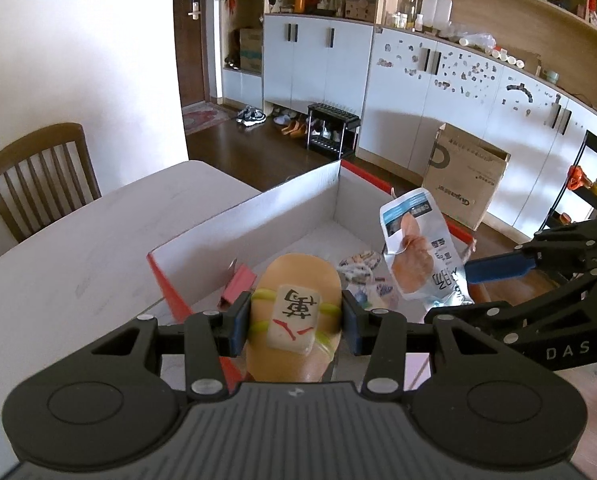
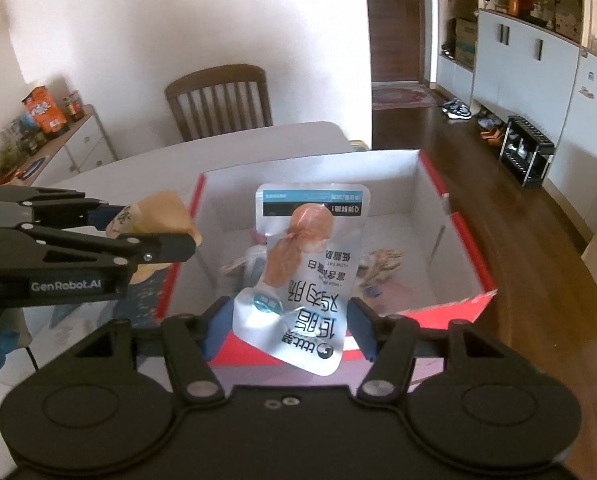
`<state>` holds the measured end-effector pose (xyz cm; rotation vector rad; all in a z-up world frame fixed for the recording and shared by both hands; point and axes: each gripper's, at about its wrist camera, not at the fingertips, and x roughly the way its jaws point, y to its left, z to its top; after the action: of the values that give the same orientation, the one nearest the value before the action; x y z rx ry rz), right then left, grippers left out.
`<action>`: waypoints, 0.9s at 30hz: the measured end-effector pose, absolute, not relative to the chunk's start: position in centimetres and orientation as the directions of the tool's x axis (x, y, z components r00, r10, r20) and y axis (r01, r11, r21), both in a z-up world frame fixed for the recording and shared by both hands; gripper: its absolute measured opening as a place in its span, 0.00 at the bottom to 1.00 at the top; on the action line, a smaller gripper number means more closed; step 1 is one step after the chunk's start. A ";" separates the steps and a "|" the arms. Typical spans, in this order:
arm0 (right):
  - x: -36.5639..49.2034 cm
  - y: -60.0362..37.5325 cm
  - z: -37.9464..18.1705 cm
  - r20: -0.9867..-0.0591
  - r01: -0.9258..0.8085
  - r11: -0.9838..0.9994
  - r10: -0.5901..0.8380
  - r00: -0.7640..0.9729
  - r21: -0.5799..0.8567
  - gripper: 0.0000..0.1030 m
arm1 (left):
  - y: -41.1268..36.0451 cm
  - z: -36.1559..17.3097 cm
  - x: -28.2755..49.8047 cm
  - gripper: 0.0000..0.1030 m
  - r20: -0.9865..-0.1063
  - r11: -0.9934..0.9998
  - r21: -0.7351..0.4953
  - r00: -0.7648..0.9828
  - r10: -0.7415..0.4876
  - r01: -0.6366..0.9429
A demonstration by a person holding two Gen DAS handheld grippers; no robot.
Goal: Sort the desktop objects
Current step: 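Carry the bread plush and sausage pouch with both tools over the red box, then open both tools to drop the plush and pouch into the box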
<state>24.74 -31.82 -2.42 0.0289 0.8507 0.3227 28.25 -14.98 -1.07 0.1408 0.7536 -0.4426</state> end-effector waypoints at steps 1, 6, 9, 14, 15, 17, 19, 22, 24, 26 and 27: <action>25.1 -32.2 -2.5 -0.734 -0.265 0.953 0.286 0.616 0.149 0.60 | -15.3 -1.1 28.8 0.43 -0.690 0.900 -0.028 0.642 -0.333 0.436; 26.9 -33.5 -3.0 -0.739 -0.245 0.960 0.262 0.621 0.134 0.60 | -16.5 -1.9 31.6 0.43 -0.708 0.904 -0.025 0.630 -0.318 0.428; 27.9 -33.9 -3.6 -0.743 -0.244 0.961 0.260 0.617 0.134 0.60 | -17.0 -2.6 33.4 0.43 -0.726 0.909 -0.019 0.619 -0.300 0.417; 29.4 -33.9 -4.6 -0.757 -0.253 0.960 0.254 0.602 0.122 0.60 | -17.3 -4.2 36.2 0.43 -0.757 0.917 -0.001 0.600 -0.261 0.398; 29.6 -33.9 -4.8 -0.760 -0.256 0.959 0.254 0.597 0.119 0.60 | -17.4 -4.6 36.7 0.43 -0.764 0.919 0.004 0.595 -0.252 0.395; 30.1 -33.7 -5.2 -0.768 -0.263 0.958 0.254 0.588 0.115 0.60 | -17.4 -5.1 37.3 0.43 -0.772 0.921 0.013 0.589 -0.238 0.389; 30.5 -33.4 -5.6 -0.775 -0.270 0.956 0.253 0.578 0.111 0.60 | -17.4 -5.7 37.8 0.43 -0.782 0.923 0.016 0.580 -0.228 0.384; 31.0 -33.1 -6.1 -0.781 -0.283 0.953 0.254 0.571 0.103 0.60 | -17.5 -6.5 38.4 0.43 -0.797 0.924 0.014 0.562 -0.220 0.383; 31.6 -32.8 -6.5 -0.787 -0.285 0.953 0.252 0.564 0.101 0.60 | -17.7 -7.1 38.6 0.43 -0.805 0.923 0.021 0.554 -0.212 0.385; 32.1 -32.5 -6.8 -0.792 -0.291 0.951 0.253 0.556 0.099 0.60 | -17.9 -7.5 38.8 0.43 -0.811 0.921 0.024 0.546 -0.210 0.390; 32.2 -32.4 -7.0 -0.794 -0.295 0.950 0.254 0.552 0.098 0.60 | -17.9 -7.8 38.9 0.43 -0.814 0.920 0.026 0.542 -0.207 0.391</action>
<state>32.23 -32.38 -6.98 -0.0480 0.9307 0.3244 38.91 -17.93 -7.75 0.2148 0.9333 -0.3585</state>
